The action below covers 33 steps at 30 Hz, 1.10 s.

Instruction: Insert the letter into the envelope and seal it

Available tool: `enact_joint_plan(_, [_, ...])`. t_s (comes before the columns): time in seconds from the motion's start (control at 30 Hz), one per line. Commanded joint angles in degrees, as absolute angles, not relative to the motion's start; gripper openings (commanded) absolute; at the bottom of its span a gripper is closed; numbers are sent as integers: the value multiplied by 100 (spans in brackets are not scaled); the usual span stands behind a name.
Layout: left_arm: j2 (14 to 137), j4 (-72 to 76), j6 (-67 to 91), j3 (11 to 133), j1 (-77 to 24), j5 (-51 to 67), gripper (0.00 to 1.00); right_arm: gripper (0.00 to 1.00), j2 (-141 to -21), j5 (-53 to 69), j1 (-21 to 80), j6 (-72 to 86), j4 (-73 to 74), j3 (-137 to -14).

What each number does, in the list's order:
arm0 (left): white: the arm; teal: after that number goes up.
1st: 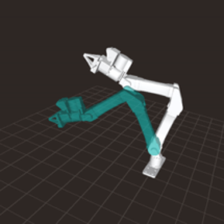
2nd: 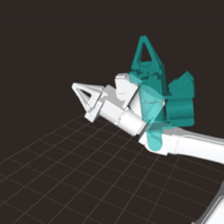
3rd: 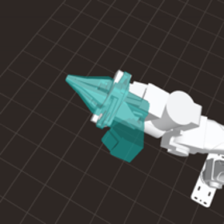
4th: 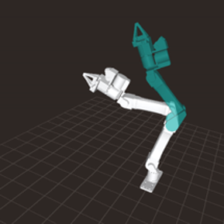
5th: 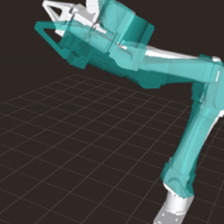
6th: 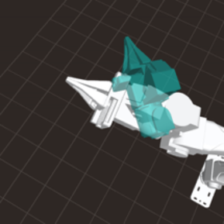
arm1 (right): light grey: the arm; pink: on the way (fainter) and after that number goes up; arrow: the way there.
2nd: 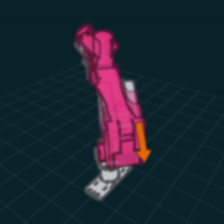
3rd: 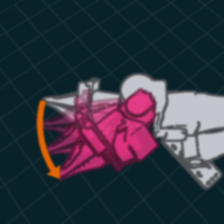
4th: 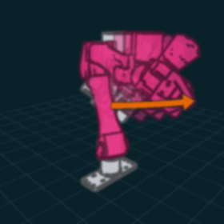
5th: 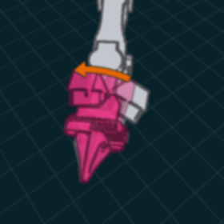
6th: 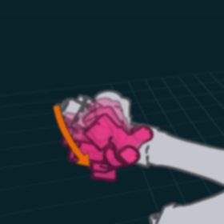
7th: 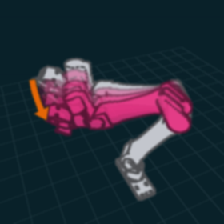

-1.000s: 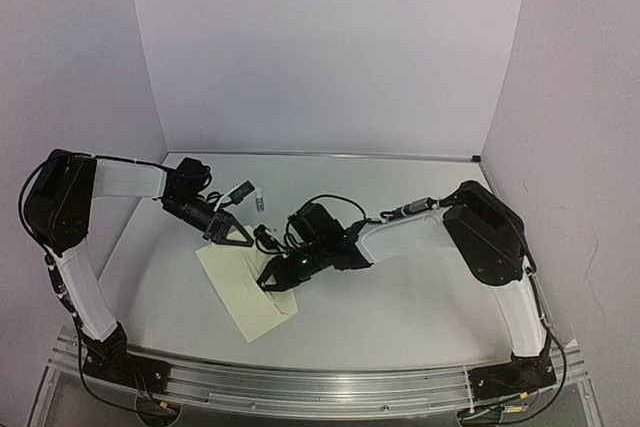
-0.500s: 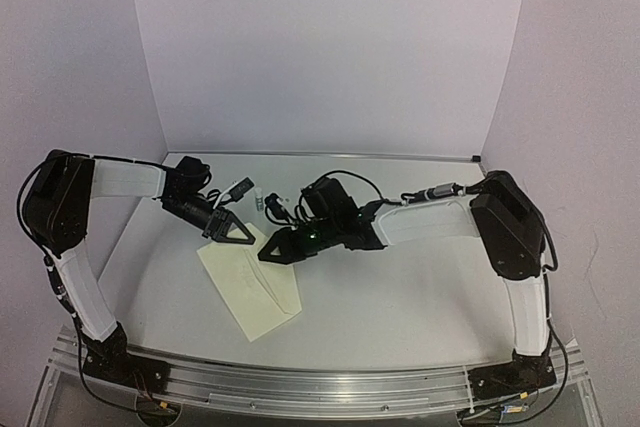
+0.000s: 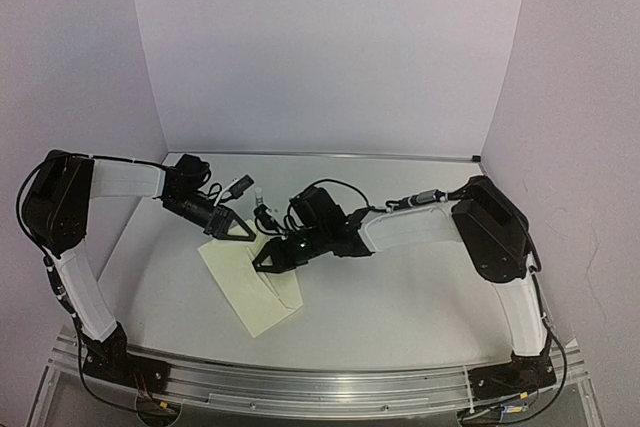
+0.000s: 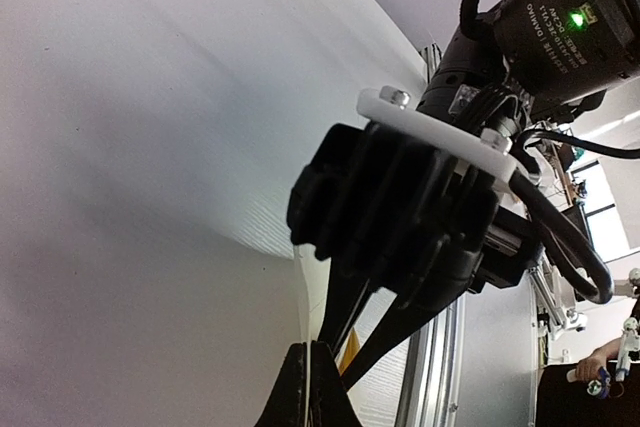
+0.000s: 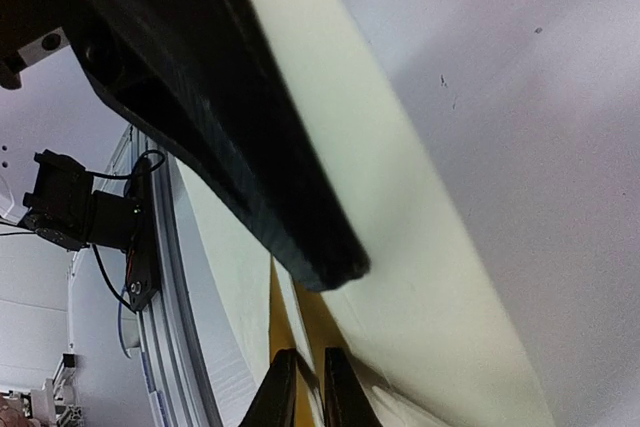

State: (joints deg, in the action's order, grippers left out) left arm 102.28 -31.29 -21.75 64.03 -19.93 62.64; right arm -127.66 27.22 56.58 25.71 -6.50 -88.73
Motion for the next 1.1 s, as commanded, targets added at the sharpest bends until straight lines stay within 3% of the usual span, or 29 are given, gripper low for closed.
enact_joint_plan(0.0, [10036, -2764, -1939, 6518, -1998, 6443, 0, 23, -12318, 2482, 5528, 2688, -745, -8647])
enact_joint_plan(0.27, [10050, -2720, -1803, 6608, -1995, 6496, 0, 70, -10968, 2079, 5220, 2557, -738, -7565])
enact_joint_plan(0.43, [10049, -2733, -1767, 6631, -1995, 6548, 0, 76, -10629, 1730, 4972, 2939, -749, -6997])
enact_joint_plan(0.53, [10044, -2717, -1708, 6682, -1995, 6572, 0, 86, -10941, 2063, 4881, 3086, -746, -6924])
enact_joint_plan(0.63, [10037, -2703, -1618, 6753, -1998, 6575, 0, 88, -11199, 2526, 4900, 3207, -966, -6889])
enact_joint_plan(0.73, [10039, -2664, -1526, 6770, -1989, 6611, 0, 87, -11354, 2986, 4947, 3336, -1572, -6700])
enact_joint_plan(0.83, [10046, -2609, -1455, 6768, -1985, 6645, 0, 80, -11592, 3211, 4950, 3509, -1831, -6628])
enact_joint_plan(0.97, [10038, -2603, -1408, 6753, -1986, 6638, 0, 55, -11881, 3502, 4949, 3829, -2433, -6649])
enact_joint_plan(1.07, [10028, -2490, -1217, 6702, -1965, 6671, 0, 28, -11931, 3532, 4950, 3910, -2703, -6634])
